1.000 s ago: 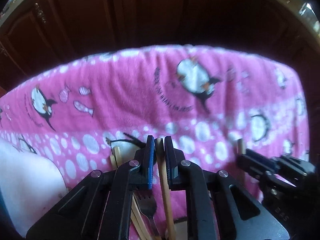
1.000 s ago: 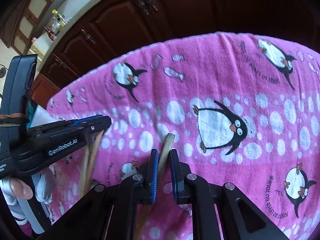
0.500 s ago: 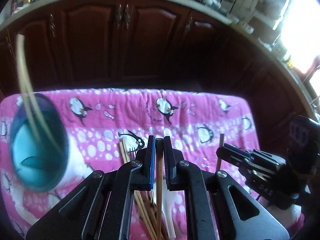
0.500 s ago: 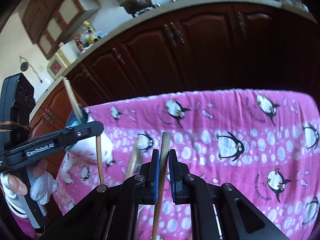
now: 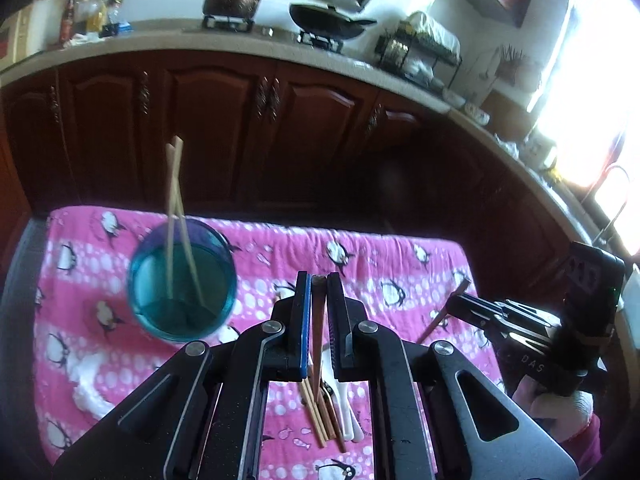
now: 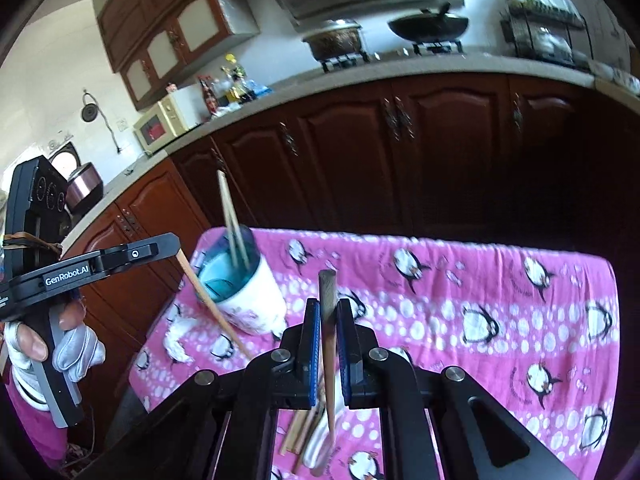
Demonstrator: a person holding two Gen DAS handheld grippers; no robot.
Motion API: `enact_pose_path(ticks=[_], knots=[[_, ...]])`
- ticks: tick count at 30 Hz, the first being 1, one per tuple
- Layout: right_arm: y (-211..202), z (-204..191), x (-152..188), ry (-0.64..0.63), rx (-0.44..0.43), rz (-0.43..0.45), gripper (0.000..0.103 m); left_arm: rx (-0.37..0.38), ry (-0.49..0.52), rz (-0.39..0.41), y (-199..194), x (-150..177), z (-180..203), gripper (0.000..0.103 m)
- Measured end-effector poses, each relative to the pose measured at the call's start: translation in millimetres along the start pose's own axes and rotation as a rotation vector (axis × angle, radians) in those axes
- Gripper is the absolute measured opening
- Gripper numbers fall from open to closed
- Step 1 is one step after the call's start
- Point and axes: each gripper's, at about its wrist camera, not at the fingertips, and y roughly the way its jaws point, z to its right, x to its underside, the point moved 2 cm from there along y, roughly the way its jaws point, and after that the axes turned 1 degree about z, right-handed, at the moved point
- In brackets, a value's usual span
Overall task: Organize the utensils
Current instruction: 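Lift the chopsticks with the right gripper over the utensil holder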
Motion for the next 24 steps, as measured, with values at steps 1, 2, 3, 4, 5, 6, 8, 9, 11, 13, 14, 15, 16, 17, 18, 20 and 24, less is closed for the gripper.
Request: enact_pose_path(ticks=[1,2,3,4,5,6,8,9,11,13,14,15,16,17,18,20,24], knots=[[-2.1,-6.2,-4.7,-0.013,0.001,0.008,0.007,-0.006,-0.002,0.011,-4.9,-2.6,-1.8,0.007],[-3.8,-13.1,-10.3,-0.026,-0.004,0.017,0.007,-0.012,-0.006,0.025,-12.5,-6.5,-5.5,0.006],[-4.1,-19.2,-15.8,-0.035,-0.015,0.025,0.007,-0.014,-0.01,0.034,-16.2,-8.7,-7.2,0.006],[-4.3,-24.9,-20.5,-0.045,-0.02,0.033,0.007,-0.015,-0.015,0.043,-22.4,-12.3,-10.3,0.006],[-4.7,-31.0,-26.5,-0.06,-0.02,0.041,0.007,-0.015,-0.018,0.05,-27.2,-15.2,-12.9,0.006],[-5.7,-37.4,-32.6,-0.072,-0.026,0.05,0.007,-0.018,-0.019,0.06,-33.6,-19.1,-15.9,0.006],[-5.8,-48.2,-45.1,-0.088,-0.042,0.066,0.007,-0.024,-0.019,0.082,-45.1,-28.3,-21.0,0.006],[-5.5,-54.3,-51.5,-0.097,-0.052,0.074,0.007,-0.024,-0.022,0.089,-49.0,-32.4,-24.3,0.007],[-3.8,-66.2,-64.4,-0.115,-0.068,0.09,0.007,-0.04,-0.029,0.115,-61.4,-44.0,-32.9,0.006],[-2.4,-77.6,-77.1,-0.129,-0.085,0.105,0.007,-0.063,-0.032,0.14,-71.5,-53.7,-41.7,0.006],[-1.1,-83.8,-83.9,-0.136,-0.091,0.113,0.007,-0.076,-0.035,0.153,-75.8,-59.8,-47.1,0.006],[0.9,-91.7,-93.2,-0.147,-0.099,0.124,0.007,-0.089,-0.039,0.166,-80.5,-65.9,-53.2,0.006],[2.0,-96.3,-98.5,-0.153,-0.103,0.13,0.007,-0.103,-0.043,0.179,-84.8,-71.5,-59.4,0.006],[3.8,-102.6,-106.0,-0.159,-0.109,0.139,0.007,-0.117,-0.045,0.19,-87.3,-76.2,-64.1,0.006],[8.0,-109.6,-114.3,-0.165,-0.113,0.15,0.007,-0.139,-0.045,0.205,-90.0,-81.3,-69.6,0.006],[16.5,-118.5,-123.2,-0.176,-0.11,0.16,0.007,-0.168,-0.052,0.223,-92.0,-89.3,-78.8,0.006],[51.3,-134.8,-131.4,-0.196,-0.09,0.156,0.007,-0.242,-0.054,0.235,-79.2,-96.2,-97.4,0.006]])
